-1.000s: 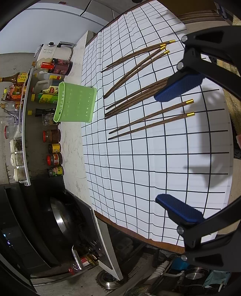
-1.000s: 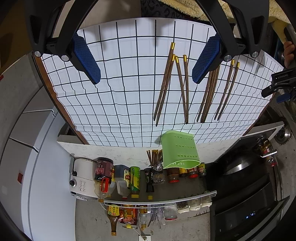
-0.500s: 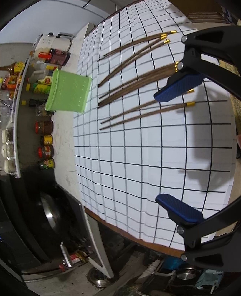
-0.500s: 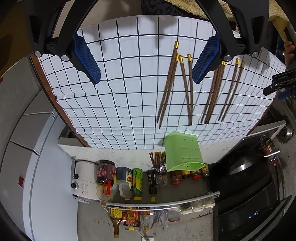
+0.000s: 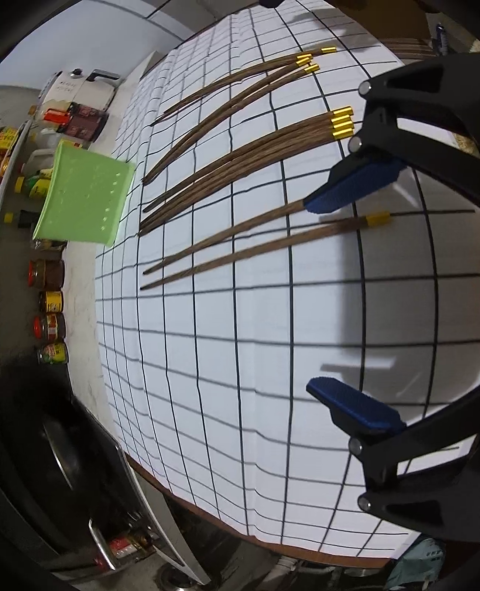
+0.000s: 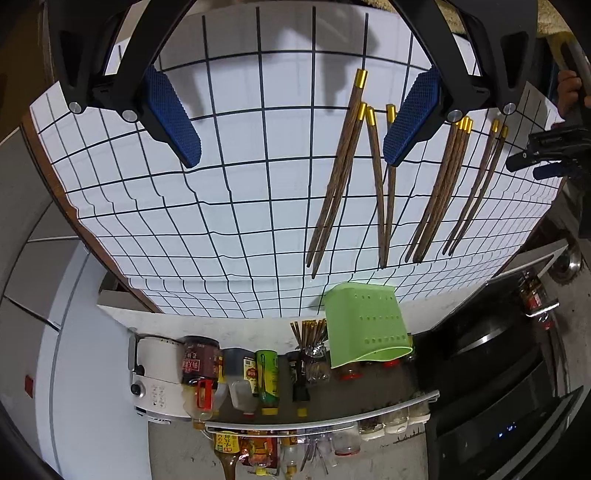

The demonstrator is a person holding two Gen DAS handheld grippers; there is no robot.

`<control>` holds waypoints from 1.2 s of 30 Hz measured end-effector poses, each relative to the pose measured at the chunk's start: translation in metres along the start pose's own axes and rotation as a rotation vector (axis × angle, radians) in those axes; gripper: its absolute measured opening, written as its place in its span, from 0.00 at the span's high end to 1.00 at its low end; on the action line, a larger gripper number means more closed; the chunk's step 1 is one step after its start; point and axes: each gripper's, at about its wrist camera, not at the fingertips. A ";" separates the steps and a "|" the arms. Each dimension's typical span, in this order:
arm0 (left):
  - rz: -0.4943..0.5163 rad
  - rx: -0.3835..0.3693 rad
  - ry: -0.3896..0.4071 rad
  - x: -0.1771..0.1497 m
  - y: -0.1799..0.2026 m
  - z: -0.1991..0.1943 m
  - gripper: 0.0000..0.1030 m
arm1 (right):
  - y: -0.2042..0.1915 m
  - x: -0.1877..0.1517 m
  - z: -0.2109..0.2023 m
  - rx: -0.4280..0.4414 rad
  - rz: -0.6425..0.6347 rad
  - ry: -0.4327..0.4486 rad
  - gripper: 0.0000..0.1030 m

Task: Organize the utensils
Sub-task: 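Lower the left tool onto one chopstick while the right tool lowers onto another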

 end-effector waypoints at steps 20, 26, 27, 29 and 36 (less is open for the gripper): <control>0.043 0.009 -0.009 0.004 0.001 0.020 0.33 | -0.009 -0.015 0.051 0.111 0.006 -0.134 0.59; 0.037 0.006 -0.010 0.005 0.000 0.021 0.32 | -0.021 -0.015 0.057 0.082 -0.030 -0.146 0.72; 0.040 0.009 -0.008 0.005 0.000 0.021 0.32 | -0.023 -0.015 0.058 0.080 -0.035 -0.146 0.73; 0.049 0.019 0.000 0.005 0.002 0.020 0.31 | -0.028 -0.014 0.060 0.067 -0.052 -0.150 0.74; 0.077 0.044 0.033 0.002 0.006 0.018 0.31 | -0.039 -0.017 0.069 -0.007 -0.126 -0.150 0.74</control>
Point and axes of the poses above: each gripper's, at about its wrist camera, not at the fingertips, and z roughly the way its jaws point, y to its right, x to its top, and after that the axes turned 10 degrees about x, right-handed
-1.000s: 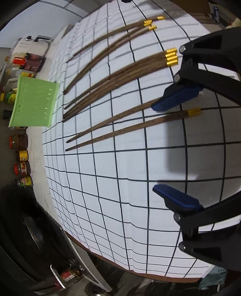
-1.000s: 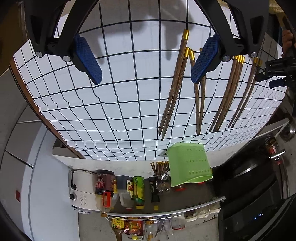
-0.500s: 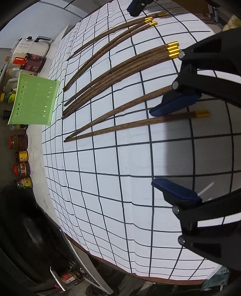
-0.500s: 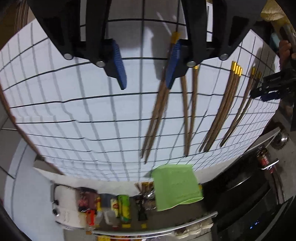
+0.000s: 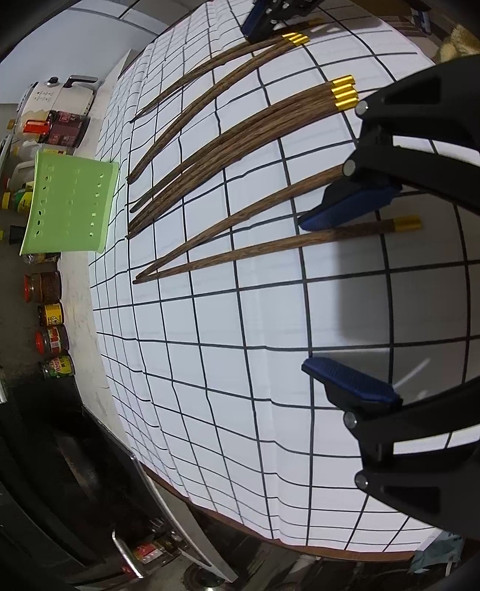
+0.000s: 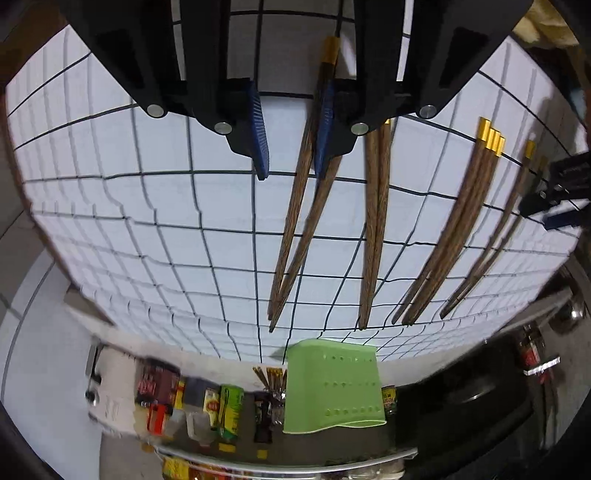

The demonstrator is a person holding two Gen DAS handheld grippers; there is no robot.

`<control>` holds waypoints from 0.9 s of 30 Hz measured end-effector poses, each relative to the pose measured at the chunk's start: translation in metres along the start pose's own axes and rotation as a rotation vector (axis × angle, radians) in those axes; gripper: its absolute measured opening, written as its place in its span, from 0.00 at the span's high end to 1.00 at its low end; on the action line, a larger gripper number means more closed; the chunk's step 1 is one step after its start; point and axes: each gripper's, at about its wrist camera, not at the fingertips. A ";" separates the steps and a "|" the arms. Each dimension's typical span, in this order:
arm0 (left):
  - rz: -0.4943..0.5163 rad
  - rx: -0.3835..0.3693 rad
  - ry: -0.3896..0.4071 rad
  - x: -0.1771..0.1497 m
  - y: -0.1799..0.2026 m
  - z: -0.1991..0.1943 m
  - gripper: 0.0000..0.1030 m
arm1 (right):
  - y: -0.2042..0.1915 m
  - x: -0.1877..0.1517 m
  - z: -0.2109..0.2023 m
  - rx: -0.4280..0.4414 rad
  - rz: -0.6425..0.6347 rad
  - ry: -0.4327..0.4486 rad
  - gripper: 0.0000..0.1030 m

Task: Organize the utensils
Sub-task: 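Lower the left tool onto one chopstick while the right tool lowers onto another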

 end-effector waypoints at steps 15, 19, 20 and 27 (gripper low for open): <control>0.051 -0.141 0.122 -0.050 -0.002 -0.028 0.47 | 0.029 -0.044 -0.034 0.041 0.042 0.088 0.74; 0.055 -0.129 0.123 -0.053 0.004 -0.033 0.59 | 0.030 -0.050 -0.038 0.071 0.044 0.115 0.74; 0.062 -0.126 0.124 -0.053 0.007 -0.034 0.64 | 0.031 -0.051 -0.038 0.079 0.044 0.120 0.75; 0.059 -0.127 0.127 -0.047 0.011 -0.031 0.69 | 0.029 -0.059 -0.043 0.088 0.026 0.146 0.78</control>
Point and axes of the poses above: each gripper's, at about its wrist camera, not at the fingertips, and z roughly the way its jaws point, y to its right, x to its top, and after that the axes turned 10 degrees about x, right-handed
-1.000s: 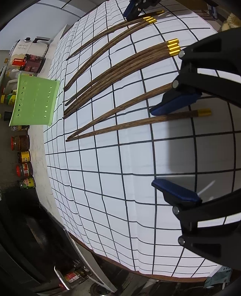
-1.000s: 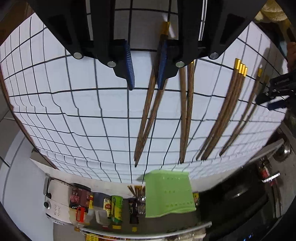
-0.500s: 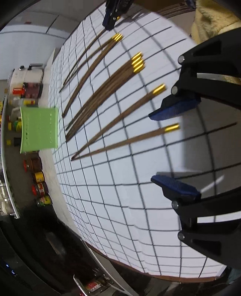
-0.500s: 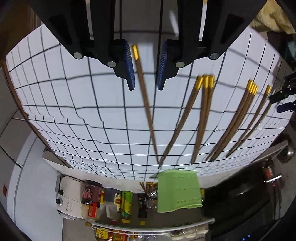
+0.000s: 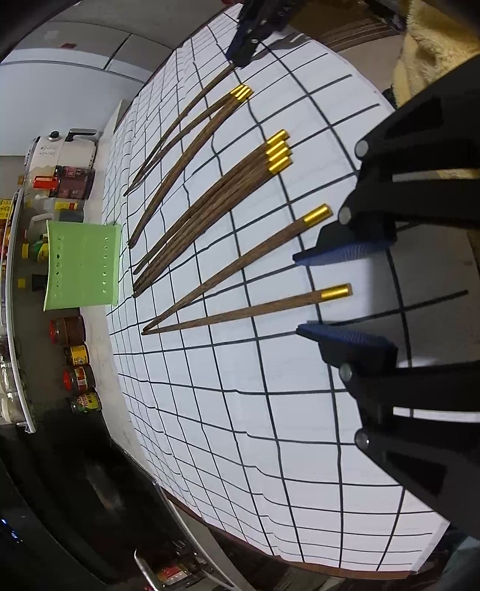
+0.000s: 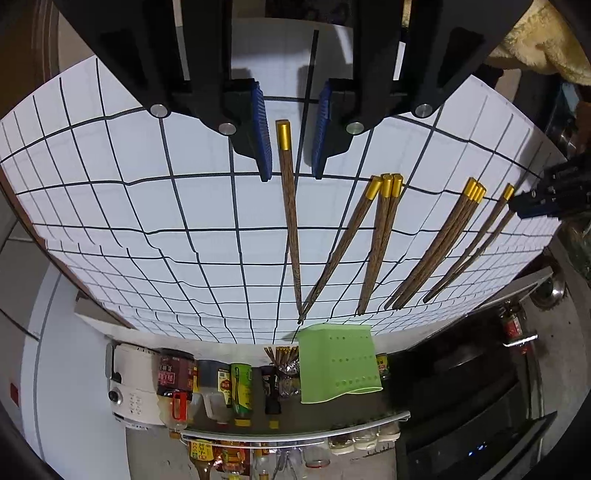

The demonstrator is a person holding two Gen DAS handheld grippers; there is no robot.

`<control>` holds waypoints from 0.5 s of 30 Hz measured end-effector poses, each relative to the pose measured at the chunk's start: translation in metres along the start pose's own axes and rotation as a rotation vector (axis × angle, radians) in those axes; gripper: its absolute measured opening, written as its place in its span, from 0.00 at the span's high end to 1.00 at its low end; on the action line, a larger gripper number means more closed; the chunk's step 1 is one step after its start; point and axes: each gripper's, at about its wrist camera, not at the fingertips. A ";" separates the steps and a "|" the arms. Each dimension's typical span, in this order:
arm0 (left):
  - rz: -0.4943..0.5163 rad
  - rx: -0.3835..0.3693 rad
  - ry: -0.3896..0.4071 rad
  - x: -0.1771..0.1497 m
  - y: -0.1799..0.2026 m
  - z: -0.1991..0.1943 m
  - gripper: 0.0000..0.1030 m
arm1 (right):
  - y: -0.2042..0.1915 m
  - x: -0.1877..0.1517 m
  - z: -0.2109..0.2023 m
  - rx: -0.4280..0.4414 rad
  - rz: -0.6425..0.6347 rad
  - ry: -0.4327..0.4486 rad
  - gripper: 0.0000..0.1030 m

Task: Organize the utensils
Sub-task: 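Lower the left tool onto one chopstick while the right tool lowers onto another, then close the left tool on its chopstick while the right tool grips and lifts another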

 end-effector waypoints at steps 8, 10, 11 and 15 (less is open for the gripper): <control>0.031 0.000 0.024 -0.002 0.003 -0.002 0.90 | 0.003 -0.012 -0.011 -0.011 0.019 0.033 0.93; 0.031 0.009 0.030 -0.002 0.001 -0.002 0.92 | 0.008 -0.011 -0.012 0.010 0.055 0.044 0.93; 0.013 -0.013 0.023 -0.001 -0.004 -0.001 0.93 | 0.008 -0.010 -0.012 0.012 0.057 0.041 0.93; -0.043 -0.038 0.097 0.008 -0.019 -0.021 0.94 | 0.007 0.001 -0.024 0.035 0.063 0.082 0.93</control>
Point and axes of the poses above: each gripper's, at about its wrist camera, not at the fingertips, and z roughly the way its jaws point, y to its right, x to its top, and after that the axes turned 10 degrees about x, right-handed
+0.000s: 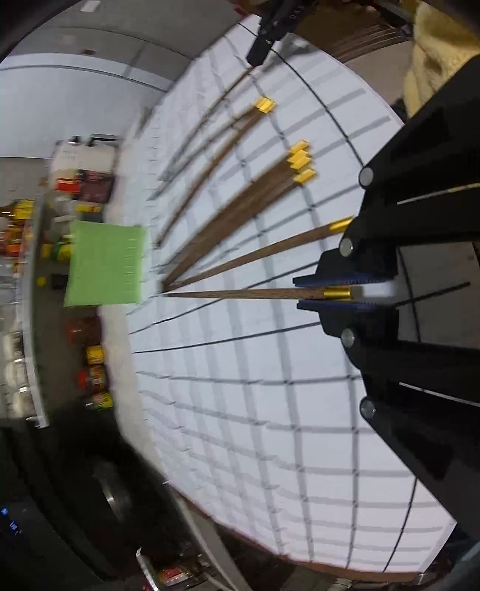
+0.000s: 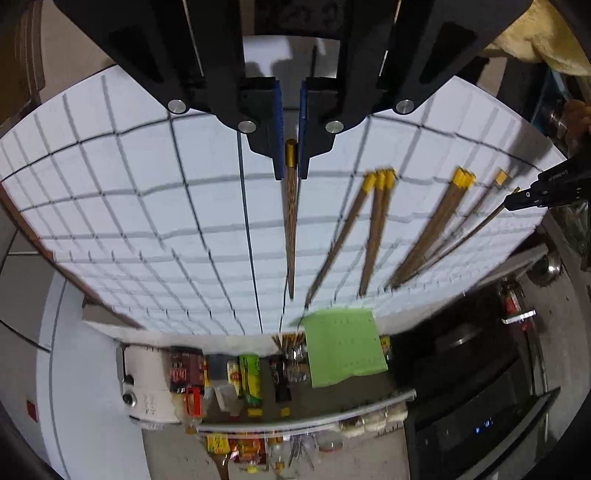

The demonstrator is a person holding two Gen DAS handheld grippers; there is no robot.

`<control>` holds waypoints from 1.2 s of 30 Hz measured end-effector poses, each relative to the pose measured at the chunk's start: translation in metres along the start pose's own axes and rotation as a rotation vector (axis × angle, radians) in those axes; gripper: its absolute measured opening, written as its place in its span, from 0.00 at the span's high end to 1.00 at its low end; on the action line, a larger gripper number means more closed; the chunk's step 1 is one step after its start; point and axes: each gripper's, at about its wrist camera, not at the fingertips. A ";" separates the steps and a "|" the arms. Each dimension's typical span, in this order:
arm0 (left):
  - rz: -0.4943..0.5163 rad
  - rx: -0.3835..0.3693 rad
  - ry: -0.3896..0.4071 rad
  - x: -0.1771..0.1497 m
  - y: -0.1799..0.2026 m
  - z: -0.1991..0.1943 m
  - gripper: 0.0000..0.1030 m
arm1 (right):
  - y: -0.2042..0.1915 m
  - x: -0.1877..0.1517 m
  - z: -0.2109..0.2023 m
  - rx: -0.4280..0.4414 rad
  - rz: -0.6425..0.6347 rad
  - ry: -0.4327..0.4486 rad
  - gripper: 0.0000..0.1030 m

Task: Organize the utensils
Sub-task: 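Close the left tool on its chopstick while the right tool grips and lifts another, then carry the left tool's chopstick into the green holder while the right tool drops its own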

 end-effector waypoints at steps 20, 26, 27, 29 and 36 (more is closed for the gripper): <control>-0.168 -0.043 0.419 0.106 -0.065 -0.100 0.94 | -0.019 0.163 -0.064 0.004 -0.067 0.261 0.93; -0.180 -0.058 0.398 0.123 -0.070 -0.085 0.94 | -0.027 0.194 -0.053 -0.004 -0.101 0.243 0.93; -0.180 -0.059 0.396 0.125 -0.071 -0.083 0.94 | -0.029 0.197 -0.051 -0.008 -0.110 0.237 0.93; -0.181 -0.064 0.388 0.129 -0.071 -0.077 0.94 | -0.034 0.204 -0.042 -0.017 -0.135 0.215 0.93; -0.170 -0.075 0.359 0.133 -0.064 -0.063 0.94 | -0.039 0.212 -0.025 -0.058 -0.168 0.214 0.92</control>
Point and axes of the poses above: each gripper's, at about its wrist camera, not at the fingertips, and z roughly the way its jaws point, y to its right, x to its top, and after that the axes turned 10 degrees about x, right-handed
